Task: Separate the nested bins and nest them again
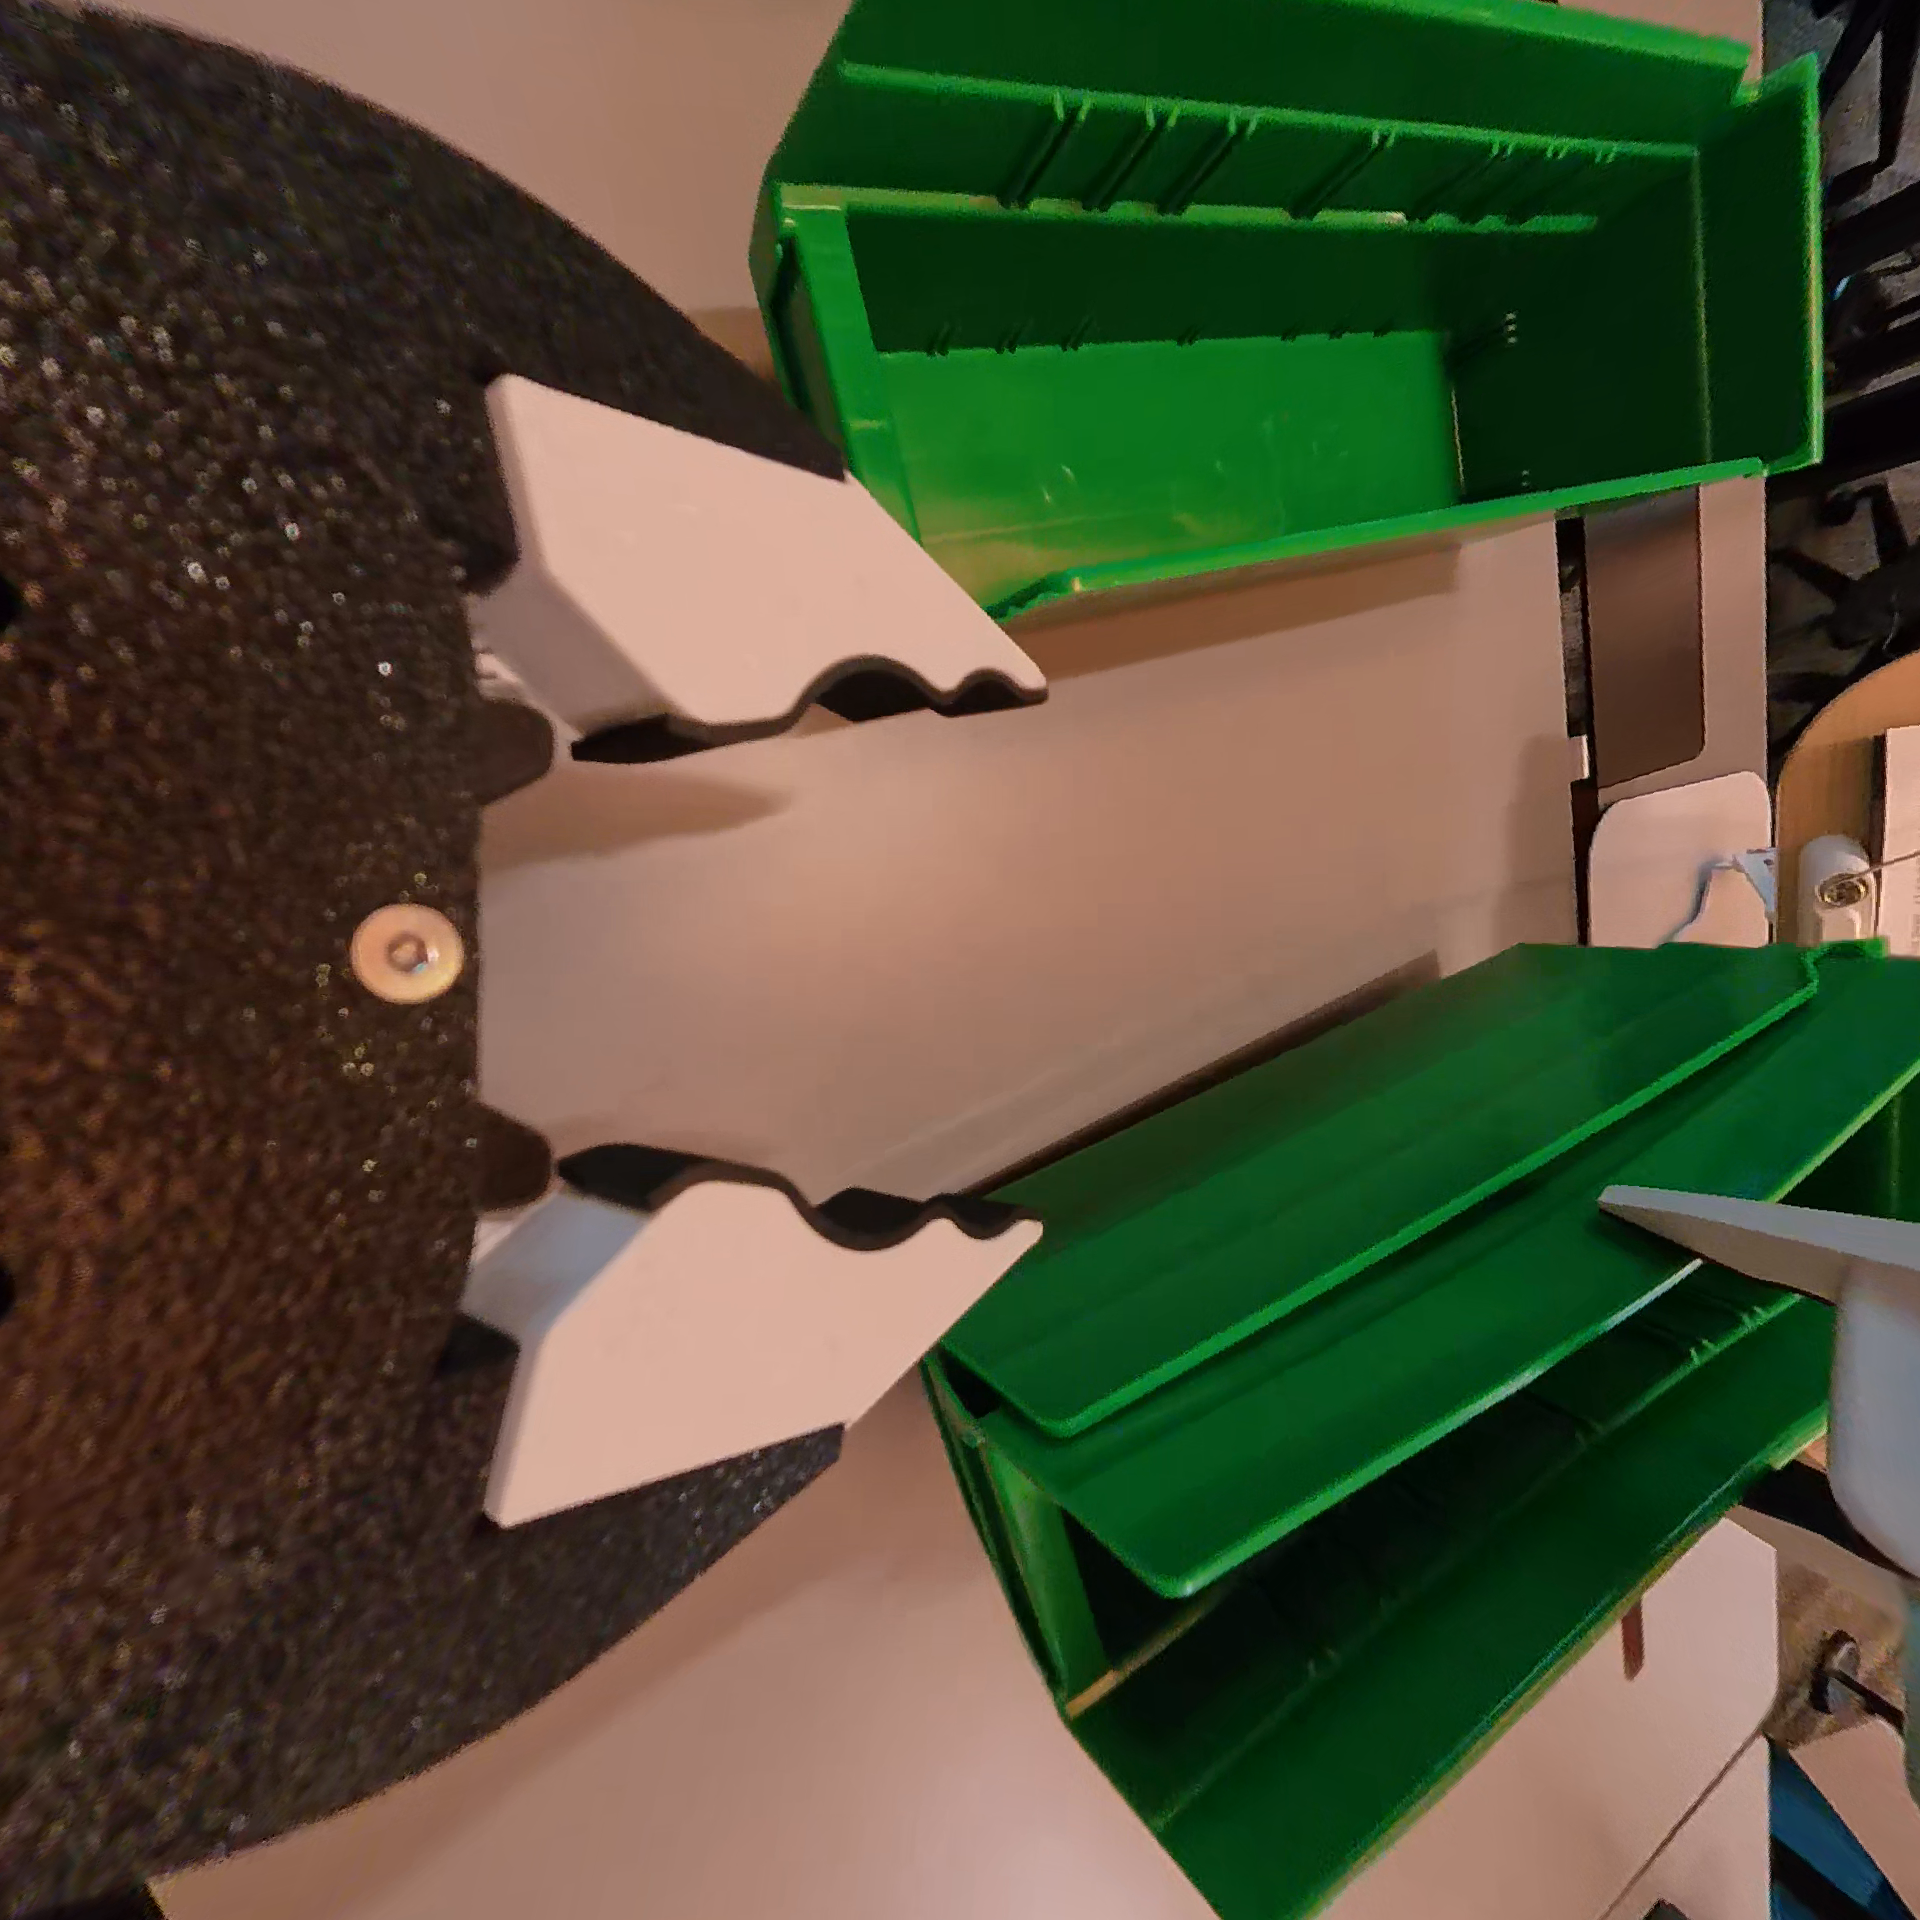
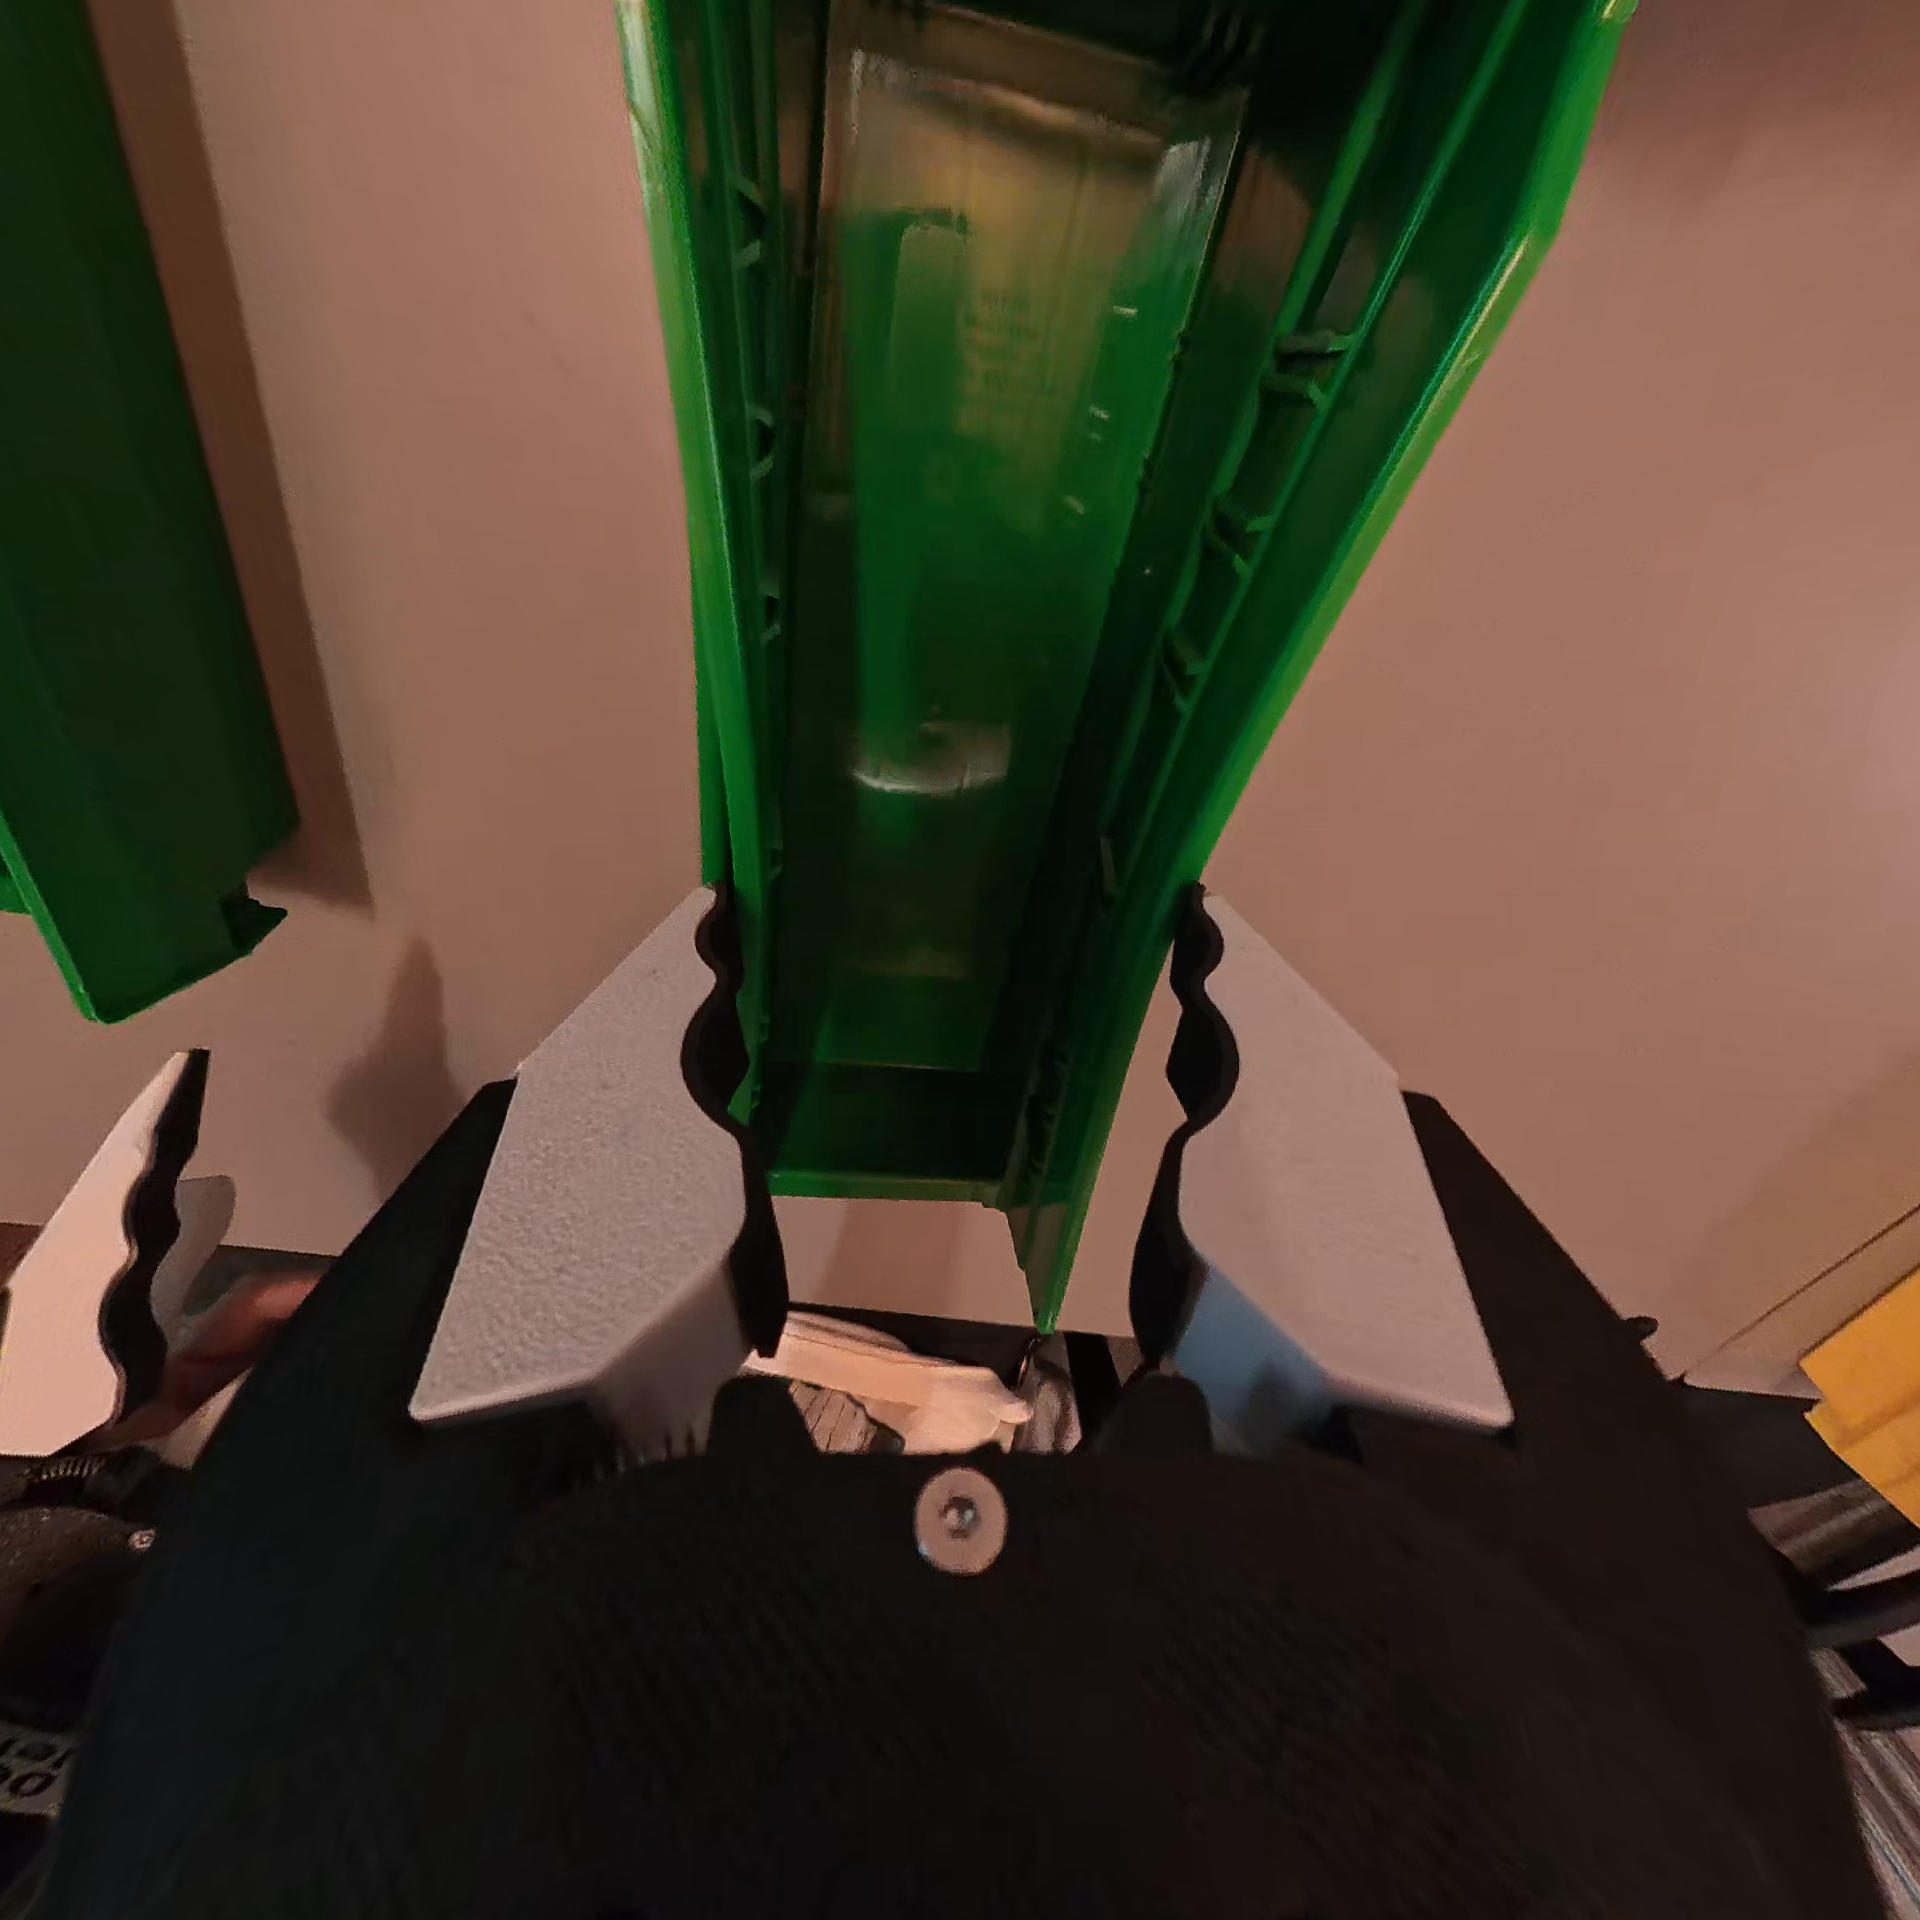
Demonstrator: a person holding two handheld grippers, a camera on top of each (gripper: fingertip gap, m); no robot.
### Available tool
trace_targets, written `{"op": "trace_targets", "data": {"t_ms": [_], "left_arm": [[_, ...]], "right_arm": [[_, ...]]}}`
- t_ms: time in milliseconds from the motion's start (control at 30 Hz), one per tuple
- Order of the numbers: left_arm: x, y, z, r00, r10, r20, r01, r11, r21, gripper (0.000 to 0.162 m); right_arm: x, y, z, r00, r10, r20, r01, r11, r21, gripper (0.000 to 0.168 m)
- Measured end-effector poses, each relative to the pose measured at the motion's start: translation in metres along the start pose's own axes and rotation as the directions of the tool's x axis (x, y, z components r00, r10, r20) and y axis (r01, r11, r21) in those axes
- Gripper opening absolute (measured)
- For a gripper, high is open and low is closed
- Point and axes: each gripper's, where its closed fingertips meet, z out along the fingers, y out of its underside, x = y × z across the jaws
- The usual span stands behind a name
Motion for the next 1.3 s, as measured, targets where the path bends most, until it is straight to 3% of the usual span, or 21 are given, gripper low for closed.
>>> {"op": "trace_targets", "data": {"t_ms": [500,1300], "left_arm": [[0.007,-0.003,0.005,0.999,0.002,-0.038,-0.001,1.000,0.014,0.086],[0.035,-0.009,0.020,0.993,-0.006,-0.116,0.007,1.000,0.012,0.083]], "right_arm": [[0.016,0.012,0.005,0.999,0.033,0.018,-0.031,0.993,-0.112,0.082],[0.038,0.013,0.008,0.997,0.069,-0.044,-0.075,0.988,-0.139,0.080]]}}
